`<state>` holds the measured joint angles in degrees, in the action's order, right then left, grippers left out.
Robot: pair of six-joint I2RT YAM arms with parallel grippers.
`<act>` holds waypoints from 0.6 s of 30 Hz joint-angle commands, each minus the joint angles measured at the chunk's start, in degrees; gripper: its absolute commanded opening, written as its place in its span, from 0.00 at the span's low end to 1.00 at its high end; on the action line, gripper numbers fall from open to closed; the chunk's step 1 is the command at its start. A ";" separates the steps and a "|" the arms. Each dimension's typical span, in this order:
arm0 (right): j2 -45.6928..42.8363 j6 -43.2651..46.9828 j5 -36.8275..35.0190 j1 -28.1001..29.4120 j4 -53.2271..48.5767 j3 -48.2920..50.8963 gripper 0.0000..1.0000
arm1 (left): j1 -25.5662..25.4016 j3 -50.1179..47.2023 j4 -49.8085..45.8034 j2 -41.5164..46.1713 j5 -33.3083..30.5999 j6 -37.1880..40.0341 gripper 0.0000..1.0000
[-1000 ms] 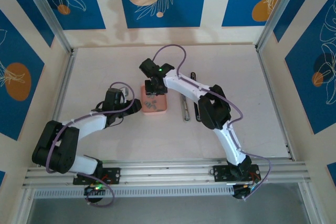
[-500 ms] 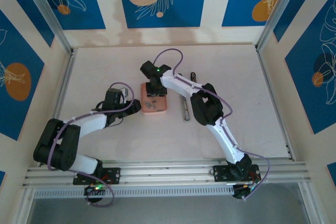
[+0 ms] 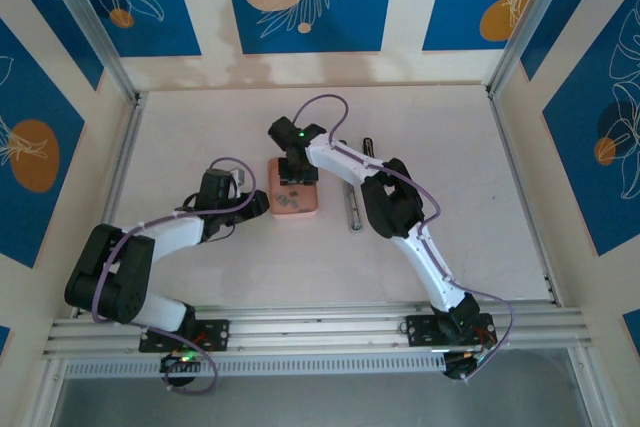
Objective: Load the staples into the stapler
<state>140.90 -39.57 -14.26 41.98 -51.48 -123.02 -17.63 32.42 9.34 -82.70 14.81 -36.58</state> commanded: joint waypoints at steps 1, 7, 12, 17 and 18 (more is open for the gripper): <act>1.89 -0.44 2.05 -0.23 0.16 -1.34 0.39 | 0.66 0.98 0.05 -0.36 0.92 0.19 0.54; 3.05 -0.16 1.51 -0.31 -0.76 -1.44 0.34 | 0.67 1.04 -0.10 -0.36 0.93 0.21 0.54; 3.24 0.43 -0.13 -0.23 -1.91 -1.59 0.29 | 0.75 1.06 -0.20 -0.27 0.90 0.32 0.54; 3.71 1.42 -1.52 -0.23 -2.00 -2.02 0.27 | 0.75 1.11 -0.12 -0.36 0.95 0.54 0.54; 4.00 1.66 -1.72 -0.18 -2.11 -2.32 0.27 | 0.75 1.06 -0.20 -0.36 1.01 0.59 0.54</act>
<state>141.69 -38.98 -15.00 41.82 -52.90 -124.11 -17.63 32.42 9.34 -82.70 14.96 -36.56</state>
